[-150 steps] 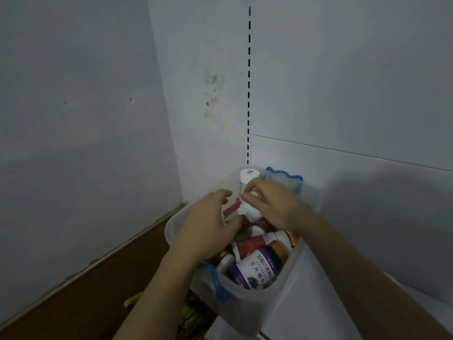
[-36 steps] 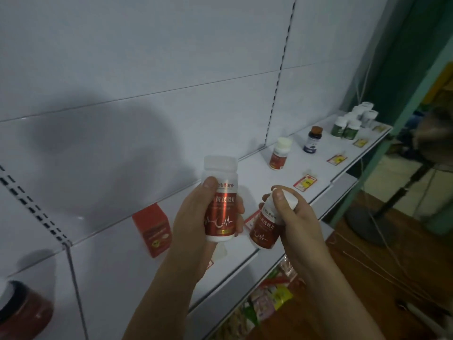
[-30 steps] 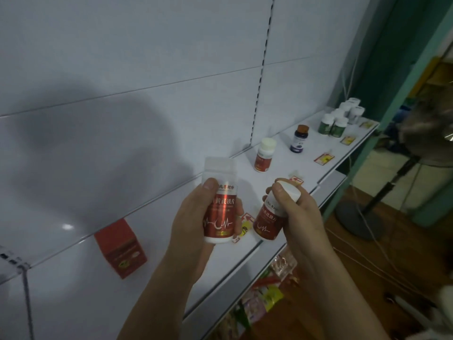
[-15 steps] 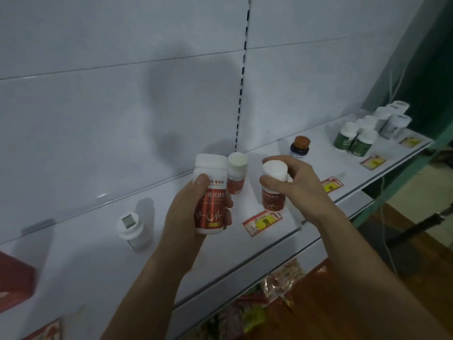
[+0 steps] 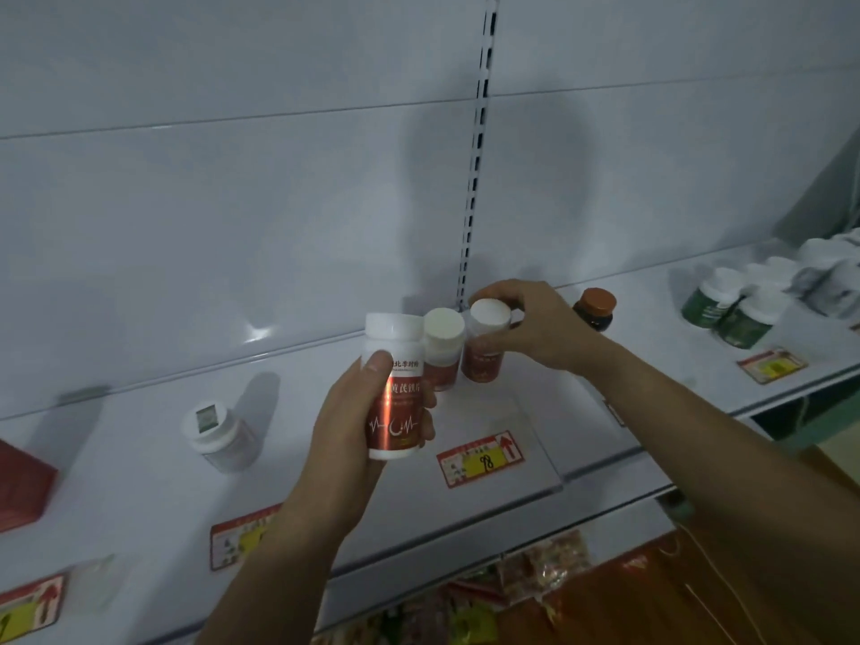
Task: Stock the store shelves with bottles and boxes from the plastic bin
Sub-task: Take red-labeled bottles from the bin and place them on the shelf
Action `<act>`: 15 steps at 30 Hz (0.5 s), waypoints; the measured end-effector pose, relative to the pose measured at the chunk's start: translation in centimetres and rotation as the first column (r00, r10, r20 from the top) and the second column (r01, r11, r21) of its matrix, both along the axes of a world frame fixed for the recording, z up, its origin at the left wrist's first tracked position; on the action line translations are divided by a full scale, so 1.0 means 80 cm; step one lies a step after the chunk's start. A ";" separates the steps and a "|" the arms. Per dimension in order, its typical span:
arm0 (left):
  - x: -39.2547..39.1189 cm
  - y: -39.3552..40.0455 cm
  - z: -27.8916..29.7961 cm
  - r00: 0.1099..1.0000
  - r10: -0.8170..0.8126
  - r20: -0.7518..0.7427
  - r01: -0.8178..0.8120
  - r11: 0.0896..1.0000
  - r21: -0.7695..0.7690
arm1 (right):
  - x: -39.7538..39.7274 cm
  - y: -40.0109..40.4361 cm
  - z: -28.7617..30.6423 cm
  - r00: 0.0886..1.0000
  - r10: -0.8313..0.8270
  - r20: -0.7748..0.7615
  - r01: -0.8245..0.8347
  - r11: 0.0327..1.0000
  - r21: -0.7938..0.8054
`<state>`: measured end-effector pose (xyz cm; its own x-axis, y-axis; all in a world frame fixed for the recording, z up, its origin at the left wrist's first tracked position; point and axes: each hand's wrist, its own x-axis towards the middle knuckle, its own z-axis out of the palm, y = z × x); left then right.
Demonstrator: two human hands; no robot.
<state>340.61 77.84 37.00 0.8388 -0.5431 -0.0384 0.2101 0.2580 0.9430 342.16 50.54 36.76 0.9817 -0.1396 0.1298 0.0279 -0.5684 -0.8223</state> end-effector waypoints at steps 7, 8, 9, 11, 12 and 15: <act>0.006 -0.006 -0.006 1.000 0.025 0.017 -0.024 0.999 -0.030 | 0.017 -0.010 -0.006 0.997 0.078 -0.024 -0.080 0.995 -0.052; 0.006 -0.007 -0.008 1.000 0.029 0.010 -0.028 0.999 -0.030 | 0.017 -0.010 -0.006 0.996 0.089 -0.022 -0.090 0.994 -0.054; 0.007 -0.009 -0.009 1.000 0.030 0.008 -0.029 0.999 -0.030 | 0.017 -0.011 -0.005 0.995 0.099 -0.022 -0.100 0.993 -0.056; 0.007 -0.012 -0.011 0.999 0.024 0.021 -0.024 0.999 -0.036 | 0.018 -0.012 -0.005 0.993 0.112 -0.029 -0.113 0.992 -0.057; 0.008 -0.013 -0.011 0.999 0.023 0.026 -0.022 0.999 -0.037 | 0.018 -0.013 -0.005 0.993 0.117 -0.033 -0.119 0.991 -0.058; 0.009 -0.018 -0.012 0.999 0.025 0.021 -0.025 0.999 -0.026 | 0.014 -0.015 -0.002 0.988 0.142 -0.053 -0.146 0.986 -0.081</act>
<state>341.30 76.38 36.03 0.8527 -0.5223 -0.0068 0.1836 0.2875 0.9400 343.28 49.32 36.62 0.9960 0.0133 0.0881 0.0769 -0.6284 -0.7740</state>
